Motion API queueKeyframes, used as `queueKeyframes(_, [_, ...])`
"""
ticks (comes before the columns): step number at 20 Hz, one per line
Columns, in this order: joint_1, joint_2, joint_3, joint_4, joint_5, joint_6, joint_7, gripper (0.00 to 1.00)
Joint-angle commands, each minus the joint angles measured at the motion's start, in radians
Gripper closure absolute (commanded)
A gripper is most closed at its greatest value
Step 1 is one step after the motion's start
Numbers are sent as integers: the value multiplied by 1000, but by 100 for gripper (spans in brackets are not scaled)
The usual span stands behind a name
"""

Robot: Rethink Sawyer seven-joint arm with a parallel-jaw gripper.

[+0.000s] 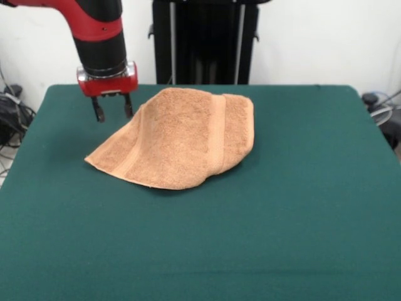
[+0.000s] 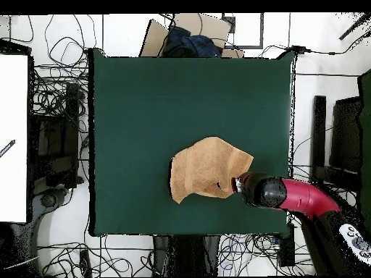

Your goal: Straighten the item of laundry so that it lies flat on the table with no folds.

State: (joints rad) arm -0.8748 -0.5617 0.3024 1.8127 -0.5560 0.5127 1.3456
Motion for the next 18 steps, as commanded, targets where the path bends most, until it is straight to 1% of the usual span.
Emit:
queueKeyframes(1, [25, 90, 85, -49, -5, -44, 22, 0])
queueKeyframes(9, [32, 122, 90, -126, -7, 30, -32, 0])
queueKeyframes(18, [32, 74, 77, -163, -17, 73, -63, 0])
